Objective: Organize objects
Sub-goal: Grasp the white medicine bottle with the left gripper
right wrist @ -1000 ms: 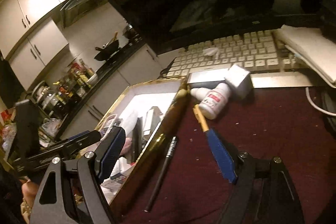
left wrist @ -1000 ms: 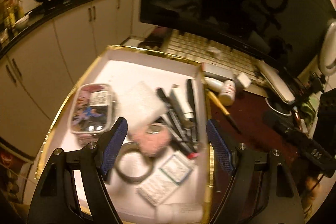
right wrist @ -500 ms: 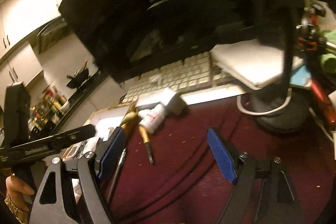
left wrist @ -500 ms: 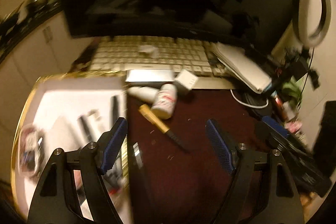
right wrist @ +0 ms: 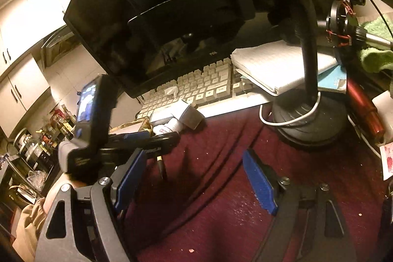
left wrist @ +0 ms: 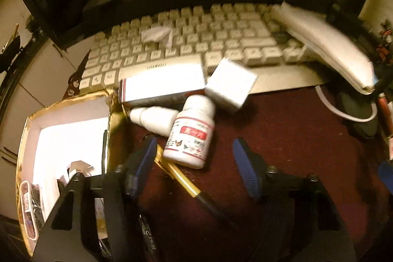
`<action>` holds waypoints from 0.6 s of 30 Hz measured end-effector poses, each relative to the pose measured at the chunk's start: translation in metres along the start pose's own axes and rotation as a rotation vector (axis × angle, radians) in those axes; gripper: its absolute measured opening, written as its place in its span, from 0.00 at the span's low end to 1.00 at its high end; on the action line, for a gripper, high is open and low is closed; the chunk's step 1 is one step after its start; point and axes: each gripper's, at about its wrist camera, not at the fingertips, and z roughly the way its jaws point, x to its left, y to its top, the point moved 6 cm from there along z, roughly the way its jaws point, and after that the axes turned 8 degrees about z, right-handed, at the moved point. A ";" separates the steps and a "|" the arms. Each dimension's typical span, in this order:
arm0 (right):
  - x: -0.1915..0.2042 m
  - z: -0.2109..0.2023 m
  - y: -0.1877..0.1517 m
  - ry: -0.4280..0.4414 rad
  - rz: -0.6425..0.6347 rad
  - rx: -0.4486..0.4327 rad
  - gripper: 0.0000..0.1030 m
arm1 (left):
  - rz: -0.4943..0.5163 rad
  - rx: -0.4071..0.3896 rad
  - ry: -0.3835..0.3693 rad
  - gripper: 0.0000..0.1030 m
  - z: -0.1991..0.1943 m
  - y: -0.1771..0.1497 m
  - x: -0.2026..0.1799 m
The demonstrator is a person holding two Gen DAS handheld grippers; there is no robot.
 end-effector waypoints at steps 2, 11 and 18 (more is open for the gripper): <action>-0.001 0.000 -0.001 0.001 0.006 0.005 0.79 | -0.018 0.017 -0.001 0.37 0.005 -0.004 0.003; 0.002 -0.012 -0.007 0.020 0.010 0.018 0.79 | -0.080 -0.005 -0.108 0.36 -0.022 -0.014 0.001; 0.002 -0.030 -0.011 0.001 0.010 0.019 0.79 | -0.108 -0.046 -0.216 0.35 -0.059 -0.030 -0.008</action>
